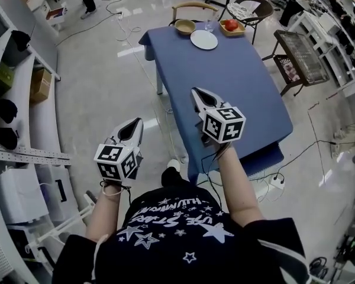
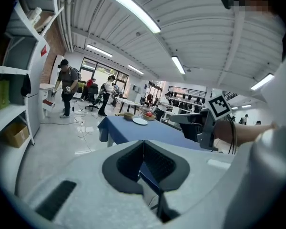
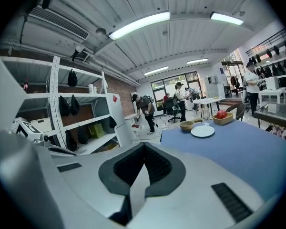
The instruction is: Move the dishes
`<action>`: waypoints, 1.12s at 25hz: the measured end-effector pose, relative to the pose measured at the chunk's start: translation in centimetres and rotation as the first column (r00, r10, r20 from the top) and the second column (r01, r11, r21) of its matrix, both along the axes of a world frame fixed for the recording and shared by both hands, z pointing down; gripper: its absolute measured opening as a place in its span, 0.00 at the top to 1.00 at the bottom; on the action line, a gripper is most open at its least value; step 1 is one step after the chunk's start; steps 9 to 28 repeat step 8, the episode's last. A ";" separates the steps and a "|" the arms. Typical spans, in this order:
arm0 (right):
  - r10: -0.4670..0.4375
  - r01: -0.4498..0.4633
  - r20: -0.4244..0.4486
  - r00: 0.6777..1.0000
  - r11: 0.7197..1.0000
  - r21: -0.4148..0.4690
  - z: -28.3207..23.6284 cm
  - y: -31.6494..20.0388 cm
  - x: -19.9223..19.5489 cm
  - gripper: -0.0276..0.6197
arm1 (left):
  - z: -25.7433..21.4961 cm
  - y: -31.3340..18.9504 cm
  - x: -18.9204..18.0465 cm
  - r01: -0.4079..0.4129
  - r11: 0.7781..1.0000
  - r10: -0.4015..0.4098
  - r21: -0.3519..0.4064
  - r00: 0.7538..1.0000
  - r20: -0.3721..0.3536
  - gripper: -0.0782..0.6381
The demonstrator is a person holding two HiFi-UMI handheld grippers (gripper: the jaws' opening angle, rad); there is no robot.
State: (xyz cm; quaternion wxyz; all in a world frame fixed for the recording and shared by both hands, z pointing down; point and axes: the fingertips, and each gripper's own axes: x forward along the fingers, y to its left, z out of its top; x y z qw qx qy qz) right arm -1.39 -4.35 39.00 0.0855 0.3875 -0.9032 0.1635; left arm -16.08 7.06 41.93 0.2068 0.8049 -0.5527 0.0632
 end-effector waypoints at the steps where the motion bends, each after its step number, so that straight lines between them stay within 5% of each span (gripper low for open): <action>1: 0.000 0.000 0.002 1.000 1.000 0.005 -0.3 1.0 0.2 0.95 | -0.4 0.9 0.2 0.001 1.000 -0.001 0.007 1.000 0.004 0.86; 8: 0.005 -0.005 0.004 1.000 1.000 0.026 -1.2 9.7 0.9 0.95 | -1.7 9.4 0.4 -0.002 0.999 0.002 0.045 1.000 0.013 0.86; 28: 0.005 -0.005 0.004 1.000 1.000 0.026 -1.2 9.7 0.9 0.95 | -1.7 9.4 0.4 -0.002 0.999 0.002 0.045 1.000 0.013 0.86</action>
